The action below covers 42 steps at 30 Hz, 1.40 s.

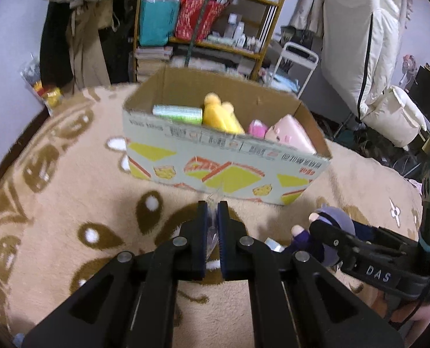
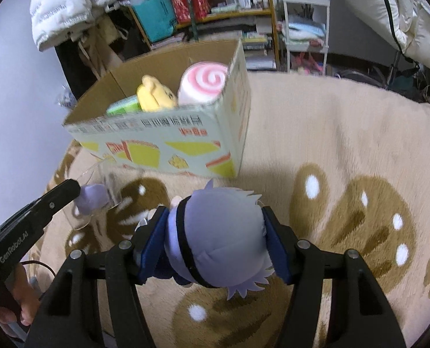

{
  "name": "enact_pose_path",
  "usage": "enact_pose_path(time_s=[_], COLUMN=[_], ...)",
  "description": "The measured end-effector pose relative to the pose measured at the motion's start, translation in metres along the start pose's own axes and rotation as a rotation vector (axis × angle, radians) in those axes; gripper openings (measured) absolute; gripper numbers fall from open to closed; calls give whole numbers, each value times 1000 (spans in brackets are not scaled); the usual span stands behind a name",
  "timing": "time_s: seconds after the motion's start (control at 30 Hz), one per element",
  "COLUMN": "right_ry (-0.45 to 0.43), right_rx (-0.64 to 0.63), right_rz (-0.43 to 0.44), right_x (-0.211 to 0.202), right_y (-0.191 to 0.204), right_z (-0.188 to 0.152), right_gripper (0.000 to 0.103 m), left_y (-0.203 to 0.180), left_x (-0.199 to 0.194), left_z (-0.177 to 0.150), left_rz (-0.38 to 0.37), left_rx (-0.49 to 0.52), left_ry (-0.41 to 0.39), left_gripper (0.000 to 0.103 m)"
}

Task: Organize soft objects
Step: 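Lift the clear bag and white-haired doll with both tools and carry them over the box, then open both tools to drop the clear bag and doll into the box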

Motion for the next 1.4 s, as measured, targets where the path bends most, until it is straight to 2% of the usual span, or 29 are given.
enact_pose_path(time_s=[0.23,0.43,0.57,0.73,0.87,0.97,1.17,1.3,1.4], right_ry=[-151,-277,-329,-366,-382,-384,-347,-300,-277], right_rx=[-20,-69,-124,-176,-193,-198,-241,-269,-266], right_rz=[48,69,54,26,27,17,23,25,38], right_x=[-30,-58,-66,-65,-54,-41,-10,7,13], right_y=[16,33,46,56,55,54,56,58,56], right_z=[11,43,64,86,101,108,109,104,102], right_gripper=[67,67,67,67,67,67,69,70,79], left_y=[0,-3,-3,-7,-8,-6,2,6,9], left_x=[-48,-81,-89,-82,-62,-39,6,24,29], left_z=[11,36,56,81,89,91,92,90,88], left_rz=[7,37,35,38,56,63,73,123,136], left_rx=[15,47,57,91,115,114,69,69,66], left_ry=[-130,-262,-313,-347,-345,-311,-222,-195,-175], left_gripper=[6,6,6,6,6,6,8,12,14])
Point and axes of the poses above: each gripper's, at about its wrist camera, not at the fingertips, and x roughly the way its jaws point, y to its left, z to its top, the point moved 1 cm from there along x, roughly the way its jaws point, and after that the axes turned 6 degrees about z, right-handed, at the moved point
